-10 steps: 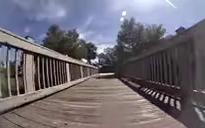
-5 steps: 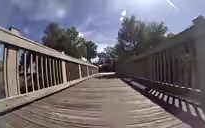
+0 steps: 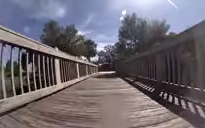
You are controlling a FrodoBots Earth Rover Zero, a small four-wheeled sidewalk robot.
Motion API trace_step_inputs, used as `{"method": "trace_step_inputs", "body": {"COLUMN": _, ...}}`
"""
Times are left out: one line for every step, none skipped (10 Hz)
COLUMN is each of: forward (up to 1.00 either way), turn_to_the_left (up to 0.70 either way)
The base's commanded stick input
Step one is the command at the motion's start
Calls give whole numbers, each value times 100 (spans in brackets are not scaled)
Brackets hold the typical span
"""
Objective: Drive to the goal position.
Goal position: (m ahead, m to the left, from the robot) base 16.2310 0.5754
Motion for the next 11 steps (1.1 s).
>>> {"method": "trace_step_inputs", "body": {"forward": 83, "turn_to_the_left": 0}}
{"method": "trace_step_inputs", "body": {"forward": 83, "turn_to_the_left": 0}}
{"method": "trace_step_inputs", "body": {"forward": 83, "turn_to_the_left": 0}}
{"method": "trace_step_inputs", "body": {"forward": 83, "turn_to_the_left": 0}}
{"method": "trace_step_inputs", "body": {"forward": 83, "turn_to_the_left": 0}}
{"method": "trace_step_inputs", "body": {"forward": 83, "turn_to_the_left": 0}}
{"method": "trace_step_inputs", "body": {"forward": 83, "turn_to_the_left": 0}}
{"method": "trace_step_inputs", "body": {"forward": 83, "turn_to_the_left": 0}}
{"method": "trace_step_inputs", "body": {"forward": 83, "turn_to_the_left": 0}}
{"method": "trace_step_inputs", "body": {"forward": 83, "turn_to_the_left": 0}}
{"method": "trace_step_inputs", "body": {"forward": 83, "turn_to_the_left": 0}}
